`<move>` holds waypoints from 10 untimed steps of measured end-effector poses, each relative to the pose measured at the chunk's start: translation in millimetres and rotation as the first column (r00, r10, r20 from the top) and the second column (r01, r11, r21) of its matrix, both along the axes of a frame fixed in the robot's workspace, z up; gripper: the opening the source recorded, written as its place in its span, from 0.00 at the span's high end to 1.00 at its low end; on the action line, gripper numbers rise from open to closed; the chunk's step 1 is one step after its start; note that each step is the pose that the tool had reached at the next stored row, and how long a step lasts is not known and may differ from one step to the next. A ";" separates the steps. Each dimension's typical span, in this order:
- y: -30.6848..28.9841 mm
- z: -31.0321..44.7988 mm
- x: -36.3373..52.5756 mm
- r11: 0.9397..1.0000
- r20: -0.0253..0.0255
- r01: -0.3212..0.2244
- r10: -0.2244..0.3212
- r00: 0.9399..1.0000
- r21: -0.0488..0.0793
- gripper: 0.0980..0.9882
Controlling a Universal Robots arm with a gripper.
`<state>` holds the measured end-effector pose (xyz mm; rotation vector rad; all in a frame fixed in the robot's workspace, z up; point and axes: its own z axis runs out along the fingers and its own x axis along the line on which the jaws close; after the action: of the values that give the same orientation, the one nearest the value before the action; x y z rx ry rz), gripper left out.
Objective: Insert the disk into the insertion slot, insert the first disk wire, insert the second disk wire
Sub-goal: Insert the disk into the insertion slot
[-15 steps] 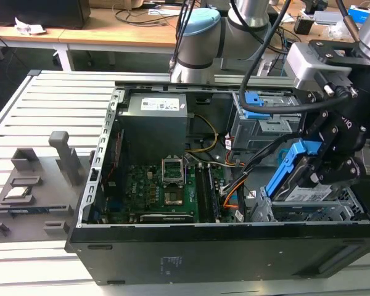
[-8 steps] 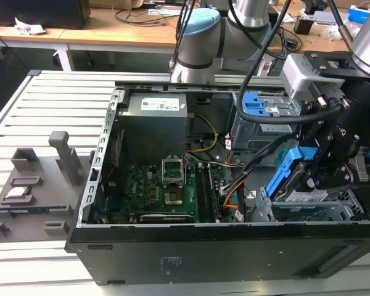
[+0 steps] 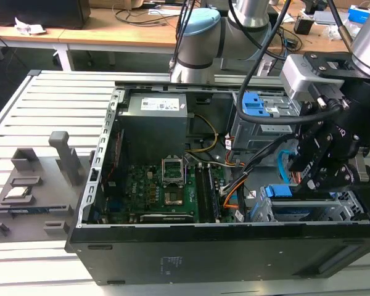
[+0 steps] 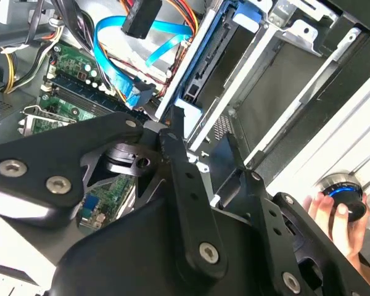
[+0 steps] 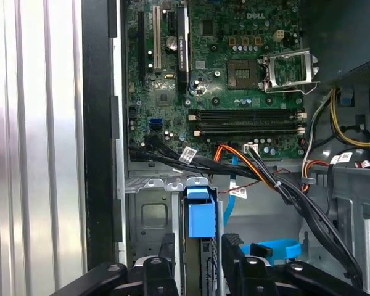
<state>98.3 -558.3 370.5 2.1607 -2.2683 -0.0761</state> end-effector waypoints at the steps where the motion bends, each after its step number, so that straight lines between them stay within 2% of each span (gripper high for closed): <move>1: 0.0 -0.1 0.0 1.000 0.000 0.000 0.000 1.000 0.000 0.64; 4: 0.0 -0.4 0.0 1.000 0.000 0.000 0.000 1.000 0.000 0.85; 5: 0.0 -0.4 0.0 1.000 0.000 0.000 0.000 1.000 0.000 0.85; 7: 0.0 -0.6 0.0 1.000 0.000 0.000 0.000 1.000 0.000 0.99; 10: 0.0 -1.0 0.0 1.000 0.000 0.000 0.000 1.000 0.000 0.99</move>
<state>98.4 -558.3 369.6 2.1607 -2.2684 -0.0760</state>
